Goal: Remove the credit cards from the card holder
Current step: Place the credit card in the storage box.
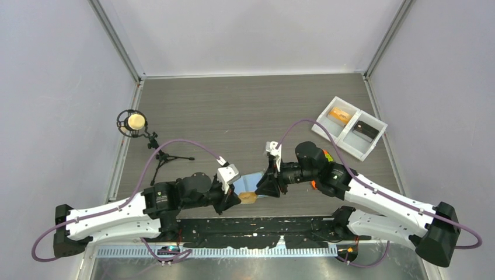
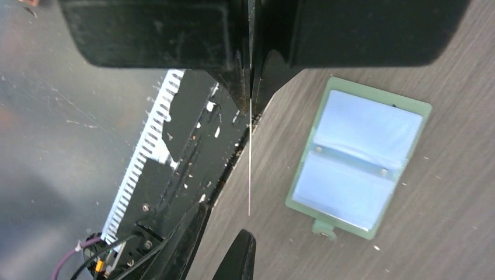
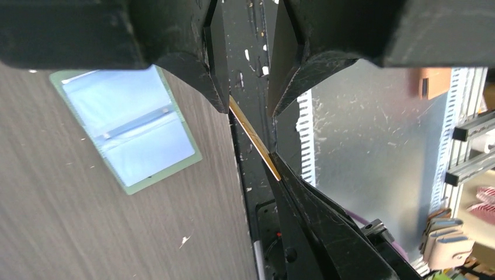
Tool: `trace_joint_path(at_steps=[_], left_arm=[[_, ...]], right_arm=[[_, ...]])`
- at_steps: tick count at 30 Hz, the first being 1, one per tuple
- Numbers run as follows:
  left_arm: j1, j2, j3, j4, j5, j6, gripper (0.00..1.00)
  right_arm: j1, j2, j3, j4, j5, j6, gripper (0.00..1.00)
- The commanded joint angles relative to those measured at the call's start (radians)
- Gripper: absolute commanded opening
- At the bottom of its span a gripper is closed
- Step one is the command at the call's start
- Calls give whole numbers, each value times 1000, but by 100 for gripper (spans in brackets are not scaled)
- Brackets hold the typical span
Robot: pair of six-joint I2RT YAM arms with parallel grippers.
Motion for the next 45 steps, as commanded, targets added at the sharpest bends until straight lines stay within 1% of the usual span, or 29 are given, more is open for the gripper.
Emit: trace_joint_path(at_steps=[1,9,11,13,14,15,16,19,20,21,24,28,31,34,36,39,42,45], left_arm=[[14,33,55,-21,118,-34,0],[22,88,89,-3,172,-25,0],[27,90,92,0,183,-24,0],[33,86,95,0,187,-24,0],[38,81,94,0,185,-27,0],[43,74,95,-5,177,-33,2],[51,65,94,-6,168,-39,8],[76,18,95,-20,110,-60,37],[83,-1,98,-31,79,-67,43],[90,-18,101,-37,53,-72,47],[105,-72,103,-19,13,-78,56],[109,-126,91,34,-12,-84,63],[109,-169,59,90,-40,-105,69],[109,-213,16,171,-71,-134,73],[109,-227,-12,216,-97,-160,74],[109,-230,-57,296,-96,-192,74],[109,-207,-82,352,-93,-217,74],[109,-167,-88,403,-85,-238,74]], right_arm=[[33,38,46,69,-71,-14,38],[114,150,59,95,-55,-26,42],[125,168,57,114,-66,-21,41],[131,176,53,133,-67,-8,29],[132,171,44,155,-65,-3,16],[132,166,30,197,-51,21,11],[132,153,13,224,-38,39,7],[128,116,-31,348,29,160,5],[128,94,-39,371,49,189,5],[127,71,-54,411,105,250,5],[127,29,-81,484,198,388,5],[127,-20,-132,596,321,552,5],[127,-48,-208,739,407,660,5],[129,-57,-253,843,466,755,5],[132,-69,-294,892,507,789,5],[149,-88,-331,928,577,823,5],[159,-111,-375,975,666,849,5],[159,-118,-401,1015,694,872,5]])
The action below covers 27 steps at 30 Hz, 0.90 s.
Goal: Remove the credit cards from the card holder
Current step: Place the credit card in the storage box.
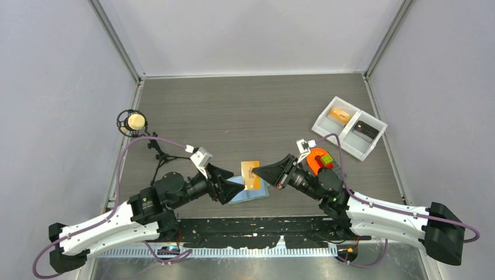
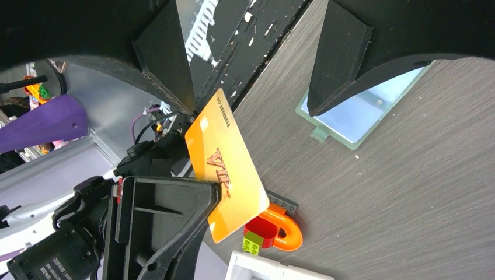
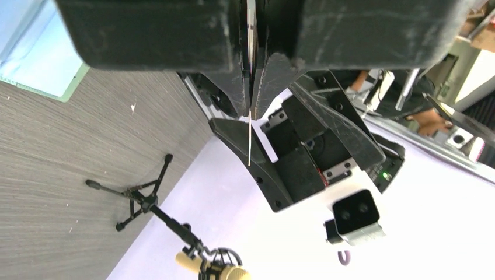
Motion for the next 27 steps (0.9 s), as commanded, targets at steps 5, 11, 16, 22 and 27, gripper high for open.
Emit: trace_joint_path(at_steps=[5,11,16,22,27], left_arm=[[5,122,15,250,25,-70,71],[5,166,31,296,84,-83,26],[31,144,12,311,174,-68,0],[71,134,52,141,280,-29,0],[83,122,72,34,340,1,0]], right_arm=[[8,-9,-51,223,128,83,5],[8,7,-73,266,116,95,9],[4,-9,-73,220,8,11,25],[-119,-155,-12,-125,-228,-206,43],[-226,-306,157,-565,-343,-443,45]])
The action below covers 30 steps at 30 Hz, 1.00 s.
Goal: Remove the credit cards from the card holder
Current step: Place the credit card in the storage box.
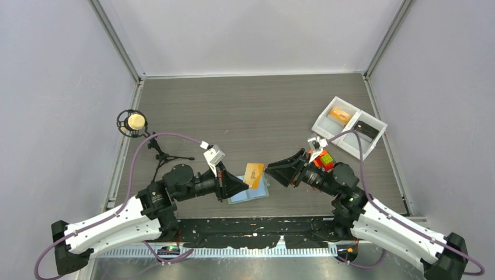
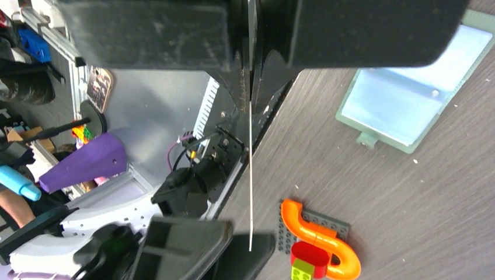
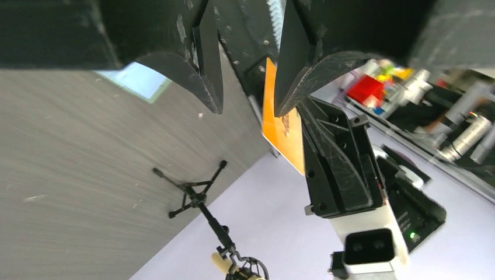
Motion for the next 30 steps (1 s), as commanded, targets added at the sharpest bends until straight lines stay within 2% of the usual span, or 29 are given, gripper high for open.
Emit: trace_joint_path(at_steps=[1,4,8,11,15,26,28,30], left_arm=[[10,-25,55,-101,93,53,0],[9,-27,64,-156,123,76,0],[11,-8,70,-199,181,94,0],[11,16,71,-195,225,87,0],[11,52,84,-191,264,87,0],[12,107,94,-185,301,97,0],[11,112,94,-184,304,97,0],[12,114,94,-185,304,99,0]], right_arm=[[-51,-90,203,-393,-169,-309,45],[-57,-58,336,-599,-227,-417,45],[-58,35,431,-721,-361,-519,45],[-58,107,451,-725,-475,-534,45],[-58,180,456,-689,-549,-530,43],[-58,242,440,-642,-589,-545,44],[-58,245,436,-639,-598,-547,42],[-58,246,430,-632,-607,-548,34]])
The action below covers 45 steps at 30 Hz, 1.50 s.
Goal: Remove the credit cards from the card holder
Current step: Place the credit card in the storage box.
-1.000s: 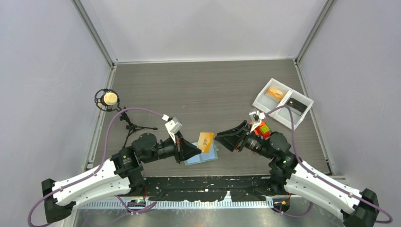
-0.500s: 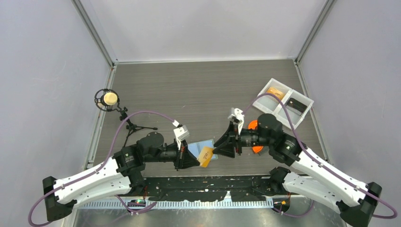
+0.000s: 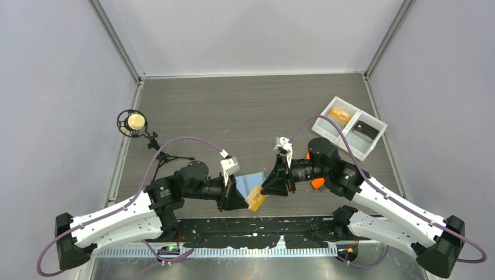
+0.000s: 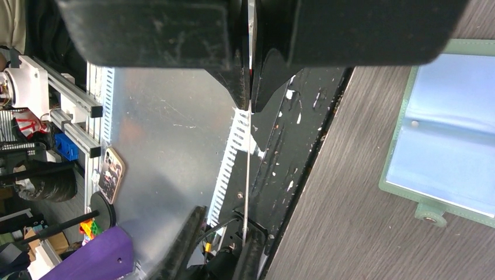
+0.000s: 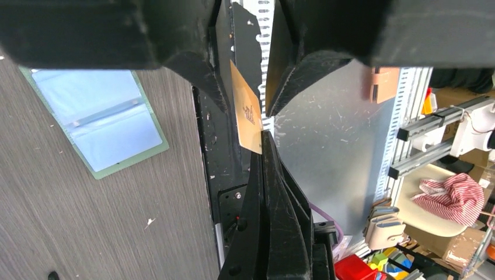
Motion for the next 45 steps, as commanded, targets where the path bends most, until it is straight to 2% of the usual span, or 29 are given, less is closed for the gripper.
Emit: trace_joint_path(at_steps=[1,2,4,6,14,18,23,26,32,37,42,45], left_arm=[[5,3,46,20,27,23,0],[5,2,45,18,22,24,0],[5,0,45,13,8,29,0],[5,-3,48,0,-12,38,4],[6,-40,82,-161,-259,101,67],[7,-45,95,-233,-422,125,97],[6,-51,113,-316,-628,128,100],[7,-56,122,-343,-735,148,100],[30,-69,156,-365,-878,186,100],[87,-71,162,-329,-807,250,100],[267,-48,150,-290,-564,250,100],[340,-32,155,-299,-508,245,100]], right_arm=[[-4,1,1,59,-47,-17,25],[-4,3,0,66,-50,-12,15],[-4,10,-5,82,-59,-1,7],[-4,15,-11,101,-61,16,6],[-39,9,8,108,75,81,5],[-124,2,11,102,136,112,5],[-275,-5,18,73,266,145,5],[-350,-16,10,69,435,174,5],[-564,10,17,103,619,202,5],[-738,95,61,148,624,219,5],[-924,188,72,252,654,251,5],[-998,266,81,286,655,279,5]])
